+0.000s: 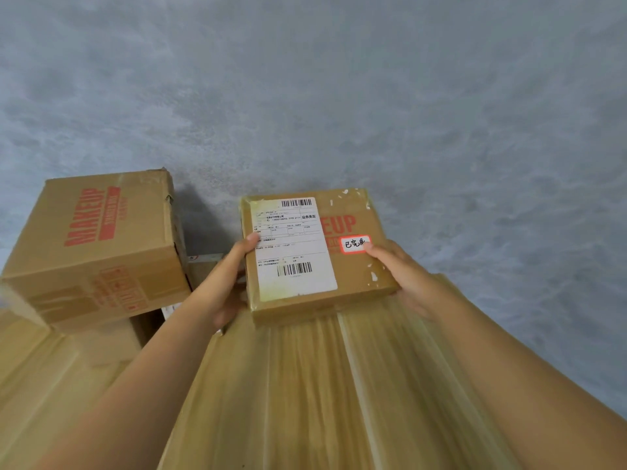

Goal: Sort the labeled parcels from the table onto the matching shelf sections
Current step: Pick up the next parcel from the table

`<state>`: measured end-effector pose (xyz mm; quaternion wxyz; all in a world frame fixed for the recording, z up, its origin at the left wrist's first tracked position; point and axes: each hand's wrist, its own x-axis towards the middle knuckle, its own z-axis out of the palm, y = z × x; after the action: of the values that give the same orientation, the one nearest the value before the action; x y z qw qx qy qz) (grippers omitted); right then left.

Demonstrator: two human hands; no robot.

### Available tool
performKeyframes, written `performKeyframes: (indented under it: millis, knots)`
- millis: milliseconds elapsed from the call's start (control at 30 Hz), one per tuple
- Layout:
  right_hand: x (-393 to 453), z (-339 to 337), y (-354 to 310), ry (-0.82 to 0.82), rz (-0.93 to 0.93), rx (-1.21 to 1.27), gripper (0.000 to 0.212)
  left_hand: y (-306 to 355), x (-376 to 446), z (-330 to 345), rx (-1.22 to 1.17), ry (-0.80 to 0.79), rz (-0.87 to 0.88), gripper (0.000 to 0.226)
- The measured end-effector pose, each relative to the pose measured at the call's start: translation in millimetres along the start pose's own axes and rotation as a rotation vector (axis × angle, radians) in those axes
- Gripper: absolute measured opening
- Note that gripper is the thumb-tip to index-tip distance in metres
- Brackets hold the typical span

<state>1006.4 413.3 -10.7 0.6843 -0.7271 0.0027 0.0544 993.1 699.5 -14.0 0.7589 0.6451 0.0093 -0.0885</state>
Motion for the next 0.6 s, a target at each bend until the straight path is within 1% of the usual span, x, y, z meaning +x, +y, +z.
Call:
performKeyframes:
  millis: [100, 200, 333, 400, 500, 600]
  knots:
    - [-13, -13, -6, -0.062, 0.002, 0.116, 0.041, -4, -9, 19, -0.046, 0.0, 0.015, 0.052]
    - [-28, -23, -6, -0.061, 0.001, 0.143, 0.038, -4, -20, 34, -0.029, 0.007, 0.049, 0.059]
    - [-54, -30, -4, -0.03, -0.006, 0.143, 0.037, 2, -31, 45, 0.007, 0.003, 0.083, 0.056]
    - [-71, -33, -4, 0.026, -0.021, 0.127, 0.039, 7, -36, 52, 0.014, -0.025, 0.09, 0.054]
    - [-98, -41, -7, 0.16, -0.043, 0.1, 0.037, 11, -42, 65, -0.001, -0.093, 0.087, 0.053]
    - [-130, -47, -5, 0.299, -0.041, 0.061, 0.039, 8, -50, 82, -0.026, -0.206, 0.077, 0.05]
